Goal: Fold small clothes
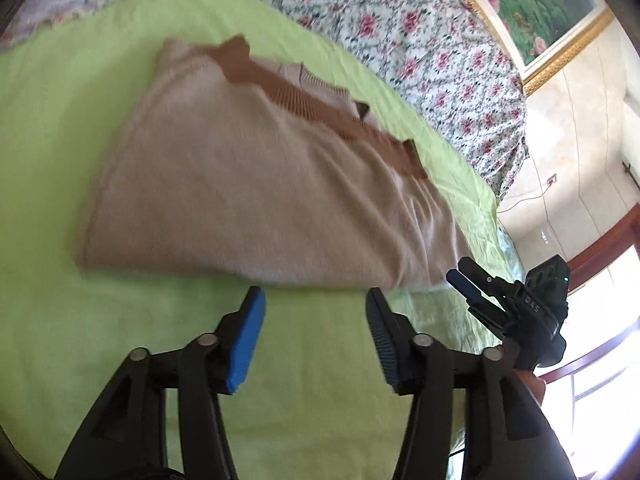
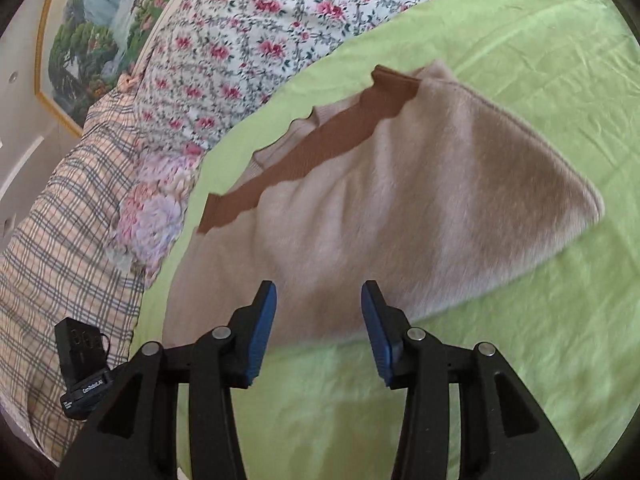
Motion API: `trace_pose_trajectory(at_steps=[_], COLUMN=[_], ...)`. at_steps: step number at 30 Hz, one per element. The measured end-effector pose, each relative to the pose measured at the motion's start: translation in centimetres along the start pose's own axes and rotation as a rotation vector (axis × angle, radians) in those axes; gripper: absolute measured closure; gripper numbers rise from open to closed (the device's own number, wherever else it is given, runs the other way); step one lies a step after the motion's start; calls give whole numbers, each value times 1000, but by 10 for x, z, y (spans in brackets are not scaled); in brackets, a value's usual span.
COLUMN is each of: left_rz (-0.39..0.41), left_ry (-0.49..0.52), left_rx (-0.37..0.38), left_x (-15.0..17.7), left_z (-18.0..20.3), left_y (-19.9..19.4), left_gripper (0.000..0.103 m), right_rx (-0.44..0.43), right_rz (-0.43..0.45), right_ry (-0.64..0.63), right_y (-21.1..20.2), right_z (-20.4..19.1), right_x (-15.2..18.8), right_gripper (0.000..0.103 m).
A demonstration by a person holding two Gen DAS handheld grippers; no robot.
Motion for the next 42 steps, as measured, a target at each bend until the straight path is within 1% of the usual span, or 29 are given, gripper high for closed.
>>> trace_pose_trajectory(at_steps=[2, 5, 7, 13, 17, 20, 22, 23, 24, 26, 27, 30, 32, 35, 36, 38, 39, 40, 42], left_rz=[1, 13, 16, 53, 80, 101, 115, 121, 129, 142, 155, 215, 250, 273, 274, 265, 251, 240, 213], left_ry=[-26, -79, -123, -238, -290, -301, -304, -301, -297, -278, -268, -181, -92, 45, 88, 167, 209, 236, 291], left_rx=[-34, -80, -93, -101, -104, -128, -155, -166, -181, -180, -181, -195, -194, -162, -154, -135, -129, -128, -137], left_x=[5, 5, 1, -28, -51, -64, -72, -74, -78, -87, -89, -103, -111, -120, -121, -119, -116, -113, -105], left_z=[-1, -8, -16, -41, -54, -58, -59, -59, -58, -55, -53, -28, 2, 58, 76, 111, 128, 138, 155], left_y=[2, 5, 9, 21, 31, 35, 37, 37, 37, 37, 34, 19, 10, 8, 10, 21, 32, 39, 59], left_gripper=[41, 41, 41, 40, 40, 41, 47, 55, 71, 84, 87, 92, 93, 94, 94, 94, 94, 94, 94], right_rx=[-2, -11, -14, -22, -25, -21, -21, -19, -15, -26, -24, -50, -95, -176, -222, -299, -331, -360, -401], right_rz=[-2, 0, 2, 8, 3, 1, -1, -4, -6, -14, -20, -44, -57, -86, -106, -145, -158, -172, -216], right_ry=[-6, -8, -6, -9, -18, -22, -22, -21, -20, -19, -18, -8, 17, 61, 87, 131, 146, 168, 204], right_y=[-1, -3, -3, -3, 0, 5, 8, 10, 13, 17, 18, 21, 22, 24, 28, 37, 40, 46, 62], right_z=[-3, -7, -8, -10, -12, -9, -4, -2, 1, 7, 9, 13, 14, 16, 16, 18, 17, 19, 21], right_x=[4, 8, 8, 4, 0, -10, -19, -23, -29, -39, -44, -62, -74, -94, -102, -113, -116, -121, -127], right_gripper=[57, 56, 56, 55, 55, 55, 55, 55, 55, 55, 55, 55, 55, 55, 53, 40, 31, 28, 28])
Point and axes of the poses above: each gripper's, at about its wrist camera, not at the fingertips, and y roughly the way its jaws point, z to its right, x to its underside, the point moved 6 cm from there along y, roughly the way its jaws point, and after that the axes turned 14 degrees about -x, right-handed, at the moved point
